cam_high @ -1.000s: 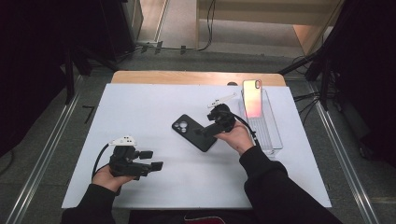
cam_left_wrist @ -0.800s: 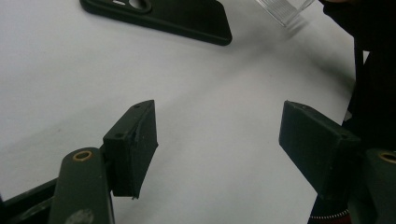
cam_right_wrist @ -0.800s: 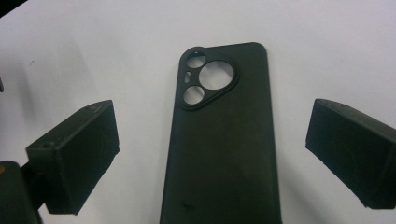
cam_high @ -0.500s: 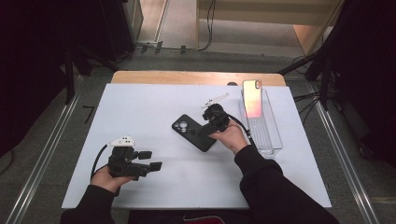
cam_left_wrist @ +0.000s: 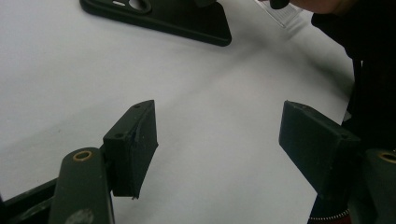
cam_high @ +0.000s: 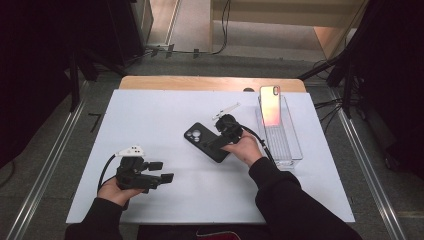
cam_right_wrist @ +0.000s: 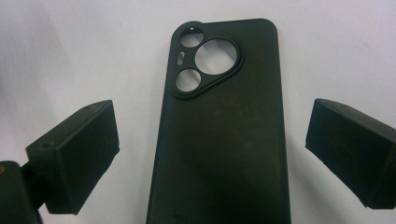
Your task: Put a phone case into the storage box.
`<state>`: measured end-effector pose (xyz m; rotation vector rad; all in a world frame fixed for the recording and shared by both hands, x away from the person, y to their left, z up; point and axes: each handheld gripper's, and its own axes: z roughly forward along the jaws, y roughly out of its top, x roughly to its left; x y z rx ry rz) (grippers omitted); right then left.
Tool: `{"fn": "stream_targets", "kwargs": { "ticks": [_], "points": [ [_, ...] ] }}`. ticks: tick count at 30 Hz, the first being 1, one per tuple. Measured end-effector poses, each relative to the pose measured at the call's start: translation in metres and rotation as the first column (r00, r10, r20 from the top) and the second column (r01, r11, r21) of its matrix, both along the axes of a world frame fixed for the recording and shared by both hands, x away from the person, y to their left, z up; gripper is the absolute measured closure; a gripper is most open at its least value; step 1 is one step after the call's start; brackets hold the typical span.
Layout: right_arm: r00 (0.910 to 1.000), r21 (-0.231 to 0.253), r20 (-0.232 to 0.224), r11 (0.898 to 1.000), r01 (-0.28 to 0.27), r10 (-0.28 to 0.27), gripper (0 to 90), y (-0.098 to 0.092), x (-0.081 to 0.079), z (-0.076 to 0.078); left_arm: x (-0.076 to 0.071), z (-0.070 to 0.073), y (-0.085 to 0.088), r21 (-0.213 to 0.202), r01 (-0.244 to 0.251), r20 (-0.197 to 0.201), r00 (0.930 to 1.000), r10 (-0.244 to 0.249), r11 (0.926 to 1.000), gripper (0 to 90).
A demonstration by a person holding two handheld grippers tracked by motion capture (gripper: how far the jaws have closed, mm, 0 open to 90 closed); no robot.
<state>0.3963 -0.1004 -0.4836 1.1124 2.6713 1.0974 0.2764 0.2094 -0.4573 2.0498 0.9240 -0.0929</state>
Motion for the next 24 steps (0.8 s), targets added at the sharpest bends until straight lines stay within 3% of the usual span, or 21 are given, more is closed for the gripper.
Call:
{"fn": "stream_targets", "kwargs": {
  "ticks": [15,18,24],
  "points": [
    [0.9996,-0.044,-0.028,0.999,-0.011,0.01,1.3,0.002,0.0,-0.013,0.0,0.0,0.0,0.002,0.001,0.001,1.0,-0.001,1.0,28.1],
    [0.9999,-0.086,-0.015,0.996,-0.003,0.001,3.5,0.004,-0.001,-0.016,0.0,0.0,0.0,0.001,0.001,0.0,1.0,-0.001,1.0,28.1],
    [0.9999,-0.117,-0.006,0.993,-0.014,0.014,3.5,0.006,-0.002,-0.02,0.0,0.0,0.0,0.002,0.0,0.001,1.0,0.0,1.0,28.0]
  ]
}}
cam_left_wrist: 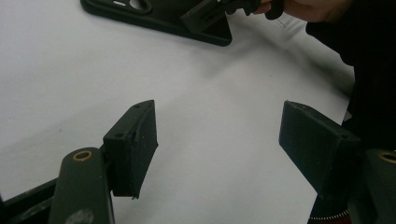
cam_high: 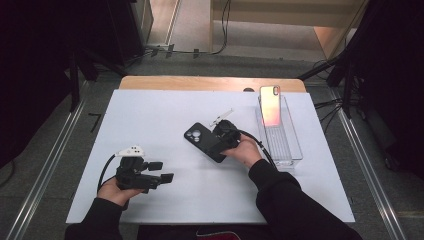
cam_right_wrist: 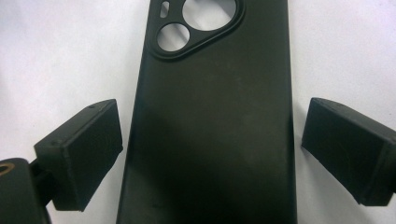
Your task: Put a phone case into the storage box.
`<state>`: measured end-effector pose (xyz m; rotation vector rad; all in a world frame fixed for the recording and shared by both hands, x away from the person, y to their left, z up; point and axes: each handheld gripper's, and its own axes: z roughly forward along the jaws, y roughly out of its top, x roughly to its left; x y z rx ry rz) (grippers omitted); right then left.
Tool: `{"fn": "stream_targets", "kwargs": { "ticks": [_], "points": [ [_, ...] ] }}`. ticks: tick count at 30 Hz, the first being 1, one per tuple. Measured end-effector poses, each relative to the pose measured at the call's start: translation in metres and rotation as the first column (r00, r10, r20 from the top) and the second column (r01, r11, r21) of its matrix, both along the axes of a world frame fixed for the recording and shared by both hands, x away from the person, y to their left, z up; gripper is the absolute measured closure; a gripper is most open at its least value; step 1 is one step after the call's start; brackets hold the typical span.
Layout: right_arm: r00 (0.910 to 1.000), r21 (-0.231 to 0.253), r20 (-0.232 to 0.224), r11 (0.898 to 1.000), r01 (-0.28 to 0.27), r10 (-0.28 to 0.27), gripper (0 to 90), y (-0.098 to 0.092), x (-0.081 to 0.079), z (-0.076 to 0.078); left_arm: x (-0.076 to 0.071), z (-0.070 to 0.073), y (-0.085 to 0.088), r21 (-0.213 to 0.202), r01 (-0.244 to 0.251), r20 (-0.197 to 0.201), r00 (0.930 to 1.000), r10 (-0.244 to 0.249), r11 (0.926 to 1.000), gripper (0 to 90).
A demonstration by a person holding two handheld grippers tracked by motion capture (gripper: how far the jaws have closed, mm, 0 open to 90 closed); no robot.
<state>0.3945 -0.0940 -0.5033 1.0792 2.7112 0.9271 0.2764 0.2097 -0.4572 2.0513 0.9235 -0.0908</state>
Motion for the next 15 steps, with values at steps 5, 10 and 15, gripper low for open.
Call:
{"fn": "stream_targets", "kwargs": {
  "ticks": [5,10,15],
  "points": [
    [0.9993,-0.042,0.038,0.999,-0.004,0.006,3.5,0.004,-0.004,-0.002,0.0,0.0,0.0,0.001,-0.001,0.0,1.0,0.001,1.0,28.1],
    [0.9971,-0.069,0.076,0.998,0.001,0.004,3.6,0.007,-0.008,-0.004,0.0,0.0,0.0,0.002,-0.001,0.002,1.0,0.001,1.0,28.1],
    [0.9954,-0.068,0.095,0.998,0.019,-0.012,3.5,0.009,-0.011,-0.006,0.0,0.0,0.0,0.002,-0.001,0.002,1.0,0.001,1.0,28.0]
  ]
}}
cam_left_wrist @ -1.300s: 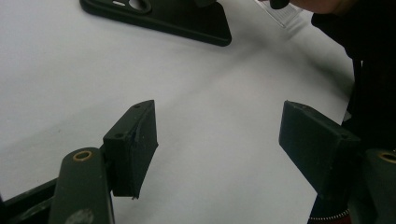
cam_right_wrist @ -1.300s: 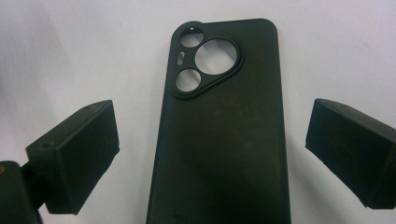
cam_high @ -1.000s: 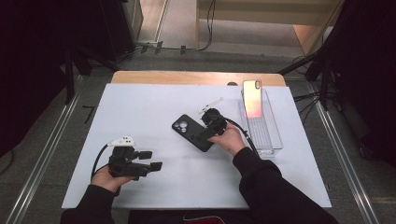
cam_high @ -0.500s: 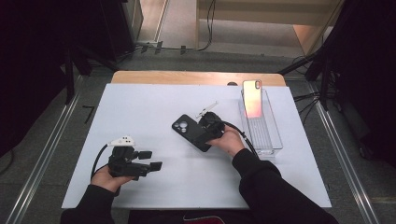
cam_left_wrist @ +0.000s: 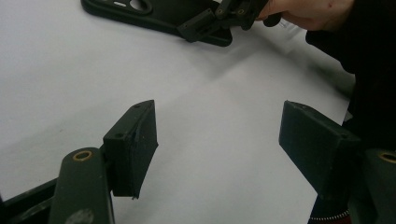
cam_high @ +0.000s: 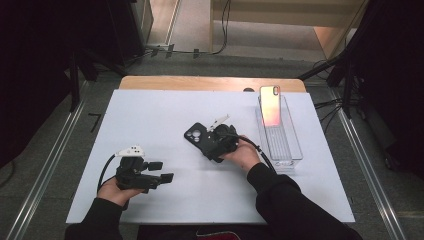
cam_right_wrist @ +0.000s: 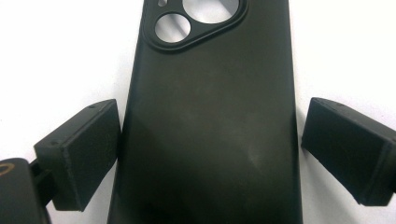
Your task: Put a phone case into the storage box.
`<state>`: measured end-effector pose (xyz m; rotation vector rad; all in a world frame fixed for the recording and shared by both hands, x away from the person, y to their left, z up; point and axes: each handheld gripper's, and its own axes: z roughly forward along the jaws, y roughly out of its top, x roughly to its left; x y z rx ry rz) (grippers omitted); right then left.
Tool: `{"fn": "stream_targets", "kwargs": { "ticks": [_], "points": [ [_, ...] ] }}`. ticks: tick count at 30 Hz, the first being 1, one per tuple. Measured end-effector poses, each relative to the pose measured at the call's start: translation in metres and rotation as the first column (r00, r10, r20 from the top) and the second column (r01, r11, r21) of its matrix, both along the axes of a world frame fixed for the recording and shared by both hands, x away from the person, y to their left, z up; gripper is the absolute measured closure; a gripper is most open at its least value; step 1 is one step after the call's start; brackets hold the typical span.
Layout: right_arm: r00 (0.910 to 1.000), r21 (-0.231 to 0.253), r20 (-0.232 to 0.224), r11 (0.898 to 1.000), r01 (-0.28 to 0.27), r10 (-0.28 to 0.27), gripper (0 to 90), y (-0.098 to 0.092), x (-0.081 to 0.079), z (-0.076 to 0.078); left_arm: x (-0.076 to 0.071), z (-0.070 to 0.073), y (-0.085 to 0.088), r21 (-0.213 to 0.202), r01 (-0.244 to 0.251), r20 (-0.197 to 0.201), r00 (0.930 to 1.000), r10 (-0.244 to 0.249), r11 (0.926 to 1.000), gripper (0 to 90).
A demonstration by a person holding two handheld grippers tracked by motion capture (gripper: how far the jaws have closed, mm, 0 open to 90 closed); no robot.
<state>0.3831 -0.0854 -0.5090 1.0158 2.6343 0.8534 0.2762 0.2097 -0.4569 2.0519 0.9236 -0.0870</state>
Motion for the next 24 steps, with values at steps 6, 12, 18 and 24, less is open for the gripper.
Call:
{"fn": "stream_targets", "kwargs": {
  "ticks": [6,12,18,24],
  "points": [
    [0.9998,0.008,0.02,1.0,0.003,-0.003,4.2,-0.0007,-0.0022,-0.0016,0.0001,0.0,0.0,0.0,-0.002,0.0,1.0,0.002,1.0,28.1],
    [0.9992,0.039,0.04,0.999,0.007,-0.009,10.9,-0.005,-0.0049,-0.0024,-0.0002,0.0002,-0.0002,-0.001,-0.004,0.001,1.0,0.004,1.0,28.0],
    [0.9989,0.045,0.046,0.999,0.007,-0.009,11.9,-0.0061,-0.0056,-0.0029,0.0003,0.0001,0.0004,-0.002,-0.003,0.0,1.0,0.003,1.0,28.1],
    [0.9988,0.058,0.049,0.998,0.006,-0.009,13.1,-0.0081,-0.0055,-0.0031,0.0003,0.0006,0.0007,-0.003,-0.002,0.0,1.0,0.002,1.0,28.1]
  ]
}}
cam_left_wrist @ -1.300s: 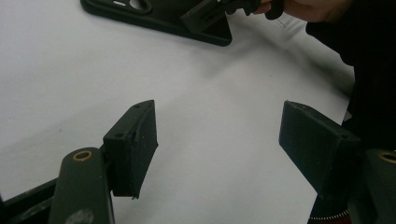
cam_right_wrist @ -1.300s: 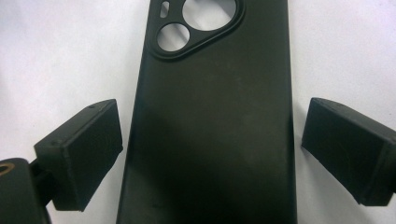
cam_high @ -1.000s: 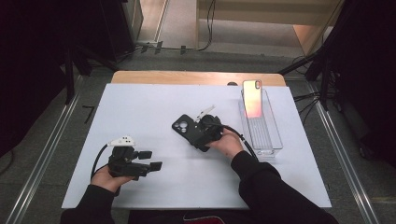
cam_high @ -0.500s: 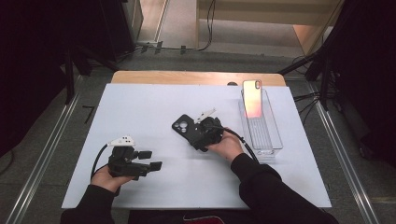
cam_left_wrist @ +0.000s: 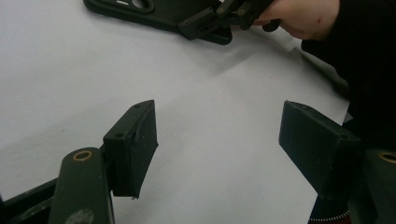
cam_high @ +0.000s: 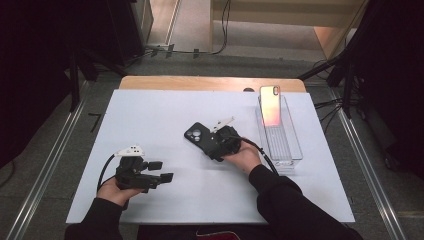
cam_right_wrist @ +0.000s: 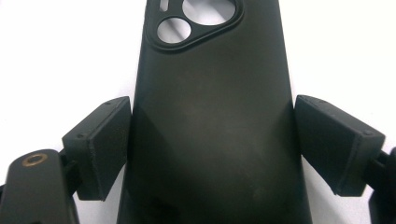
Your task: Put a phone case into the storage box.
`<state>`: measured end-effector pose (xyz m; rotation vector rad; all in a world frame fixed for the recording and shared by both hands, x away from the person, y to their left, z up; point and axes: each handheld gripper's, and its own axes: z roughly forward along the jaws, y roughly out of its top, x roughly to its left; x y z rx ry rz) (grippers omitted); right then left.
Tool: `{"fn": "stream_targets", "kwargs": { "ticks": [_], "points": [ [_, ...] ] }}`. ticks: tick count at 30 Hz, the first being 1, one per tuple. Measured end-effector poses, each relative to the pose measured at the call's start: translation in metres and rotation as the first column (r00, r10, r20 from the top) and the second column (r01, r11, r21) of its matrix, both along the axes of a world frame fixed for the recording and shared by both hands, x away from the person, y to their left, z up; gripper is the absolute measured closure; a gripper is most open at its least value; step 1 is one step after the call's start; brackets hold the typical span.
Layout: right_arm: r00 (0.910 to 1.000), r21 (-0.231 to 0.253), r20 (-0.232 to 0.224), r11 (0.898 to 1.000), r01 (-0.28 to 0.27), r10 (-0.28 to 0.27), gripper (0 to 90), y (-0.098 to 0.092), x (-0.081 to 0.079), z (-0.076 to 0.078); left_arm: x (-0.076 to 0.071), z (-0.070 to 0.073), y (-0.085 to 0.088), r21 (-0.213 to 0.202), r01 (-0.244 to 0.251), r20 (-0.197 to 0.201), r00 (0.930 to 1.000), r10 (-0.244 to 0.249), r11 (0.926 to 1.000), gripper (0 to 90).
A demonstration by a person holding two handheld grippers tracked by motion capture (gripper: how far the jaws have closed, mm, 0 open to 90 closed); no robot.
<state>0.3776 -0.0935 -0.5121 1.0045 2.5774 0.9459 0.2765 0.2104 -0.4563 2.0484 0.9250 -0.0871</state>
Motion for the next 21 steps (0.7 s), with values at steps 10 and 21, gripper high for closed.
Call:
{"fn": "stream_targets", "kwargs": {
  "ticks": [10,21],
  "points": [
    [0.9999,0.033,-0.009,0.999,-0.006,0.006,13.6,-0.002,0.0,0.004,0.0,0.002,0.0,-0.025,-0.011,-0.014,0.9999,0.01,0.9996,28.5],
    [0.9995,0.142,-0.03,0.99,0.015,-0.011,13.5,-0.01,-0.006,0.026,0.002,0.01,-0.006,-0.047,-0.038,-0.02,0.9991,0.037,0.9982,28.1]
  ]
}}
